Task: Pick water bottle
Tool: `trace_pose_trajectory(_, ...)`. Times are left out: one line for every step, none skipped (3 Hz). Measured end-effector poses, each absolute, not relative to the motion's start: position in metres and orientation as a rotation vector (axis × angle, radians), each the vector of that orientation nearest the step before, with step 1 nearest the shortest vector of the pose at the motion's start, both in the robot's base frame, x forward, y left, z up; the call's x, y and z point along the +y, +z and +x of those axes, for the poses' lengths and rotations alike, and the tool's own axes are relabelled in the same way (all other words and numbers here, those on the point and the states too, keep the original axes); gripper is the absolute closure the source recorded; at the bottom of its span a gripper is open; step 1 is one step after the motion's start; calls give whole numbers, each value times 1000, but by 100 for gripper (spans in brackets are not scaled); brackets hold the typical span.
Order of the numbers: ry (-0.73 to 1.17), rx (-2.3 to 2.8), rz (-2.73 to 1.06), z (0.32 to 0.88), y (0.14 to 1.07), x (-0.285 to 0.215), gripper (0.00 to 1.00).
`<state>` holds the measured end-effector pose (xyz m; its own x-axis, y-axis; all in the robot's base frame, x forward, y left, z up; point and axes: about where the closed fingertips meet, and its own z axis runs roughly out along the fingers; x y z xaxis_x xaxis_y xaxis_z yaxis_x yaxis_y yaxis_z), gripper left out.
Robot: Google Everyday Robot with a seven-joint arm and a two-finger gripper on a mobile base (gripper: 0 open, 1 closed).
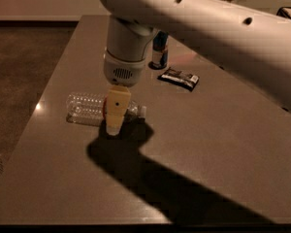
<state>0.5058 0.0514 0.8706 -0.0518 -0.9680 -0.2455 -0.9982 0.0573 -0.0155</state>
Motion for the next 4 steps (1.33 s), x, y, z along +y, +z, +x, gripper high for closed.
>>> trace_pose_trajectory(229,2163,-2044,504,860,59,18)
trace_pose_trajectory(225,2172,-2055,502,856,63,41)
trace_pose_trajectory(228,2168,-2063,499,858,64,65)
trace_pose_trajectory(233,2144,-2044,500,879,52,87)
